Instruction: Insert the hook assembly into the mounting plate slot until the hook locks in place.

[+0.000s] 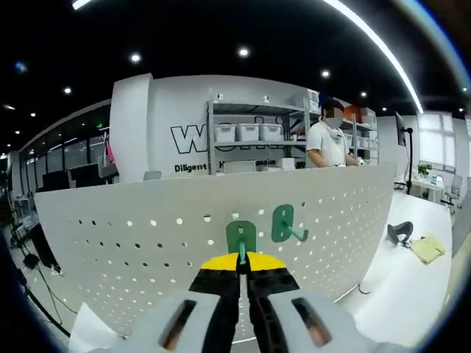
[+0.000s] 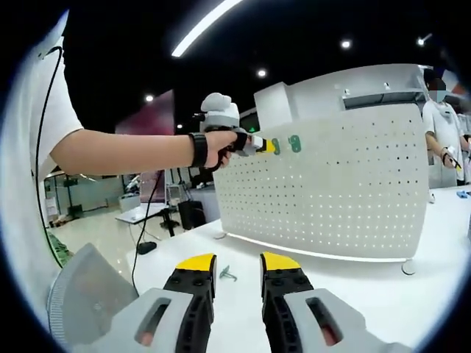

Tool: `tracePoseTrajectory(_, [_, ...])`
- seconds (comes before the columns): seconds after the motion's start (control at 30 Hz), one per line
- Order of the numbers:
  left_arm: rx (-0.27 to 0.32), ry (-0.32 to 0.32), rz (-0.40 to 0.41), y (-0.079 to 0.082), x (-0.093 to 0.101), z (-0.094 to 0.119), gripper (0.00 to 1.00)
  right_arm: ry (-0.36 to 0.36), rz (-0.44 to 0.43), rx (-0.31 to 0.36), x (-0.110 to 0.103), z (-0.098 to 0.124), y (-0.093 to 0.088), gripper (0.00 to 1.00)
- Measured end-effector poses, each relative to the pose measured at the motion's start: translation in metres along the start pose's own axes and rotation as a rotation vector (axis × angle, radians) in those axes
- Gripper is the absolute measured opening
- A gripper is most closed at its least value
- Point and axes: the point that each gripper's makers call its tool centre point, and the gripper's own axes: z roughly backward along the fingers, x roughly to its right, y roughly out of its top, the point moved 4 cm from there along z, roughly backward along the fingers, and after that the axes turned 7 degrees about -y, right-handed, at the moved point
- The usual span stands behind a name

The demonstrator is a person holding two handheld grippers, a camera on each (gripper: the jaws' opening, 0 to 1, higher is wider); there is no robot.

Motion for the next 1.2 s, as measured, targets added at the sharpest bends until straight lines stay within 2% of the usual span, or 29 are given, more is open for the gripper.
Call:
tracePoseTrajectory(0.27, [0.007,0.006,-0.009,0.005,-0.003,-0.005,0.02,-0.002,-0.015,0.001,0.002,0.001,0.0,0.23])
tracePoseTrajectory(0.33, [0.023,-0.005,0.028,0.007,-0.003,-0.005,0.02,0.0,-0.021,0.003,0.002,0.001,0.0,0.23])
tracePoseTrajectory(0.4, [0.02,0.007,0.002,0.008,-0.004,-0.006,0.02,-0.001,-0.021,0.002,0.002,0.001,0.0,0.23])
tracePoseTrajectory(0.47, [0.015,0.001,0.036,0.008,-0.004,-0.007,0.02,0.002,-0.019,-0.001,0.001,0.0,-0.001,0.23])
tracePoseTrajectory(0.73, [0.0,0.022,0.039,0.006,-0.003,-0.008,0.02,0.007,-0.023,0.006,0.001,0.0,0.0,0.23])
tracePoseTrajectory(0.9, [0.0,0.033,0.07,0.008,-0.002,-0.009,0.03,0.009,-0.023,0.0,0.001,0.0,-0.001,0.23])
tracePoseTrajectory(1.07, [0.008,0.023,0.095,0.008,0.001,-0.014,0.05,0.01,-0.024,0.004,0.001,-0.001,0.0,0.23])
tracePoseTrajectory(1.2, [0.007,0.02,0.081,0.008,0.003,-0.017,0.07,0.007,-0.025,-0.001,0.002,0.0,-0.001,0.23])
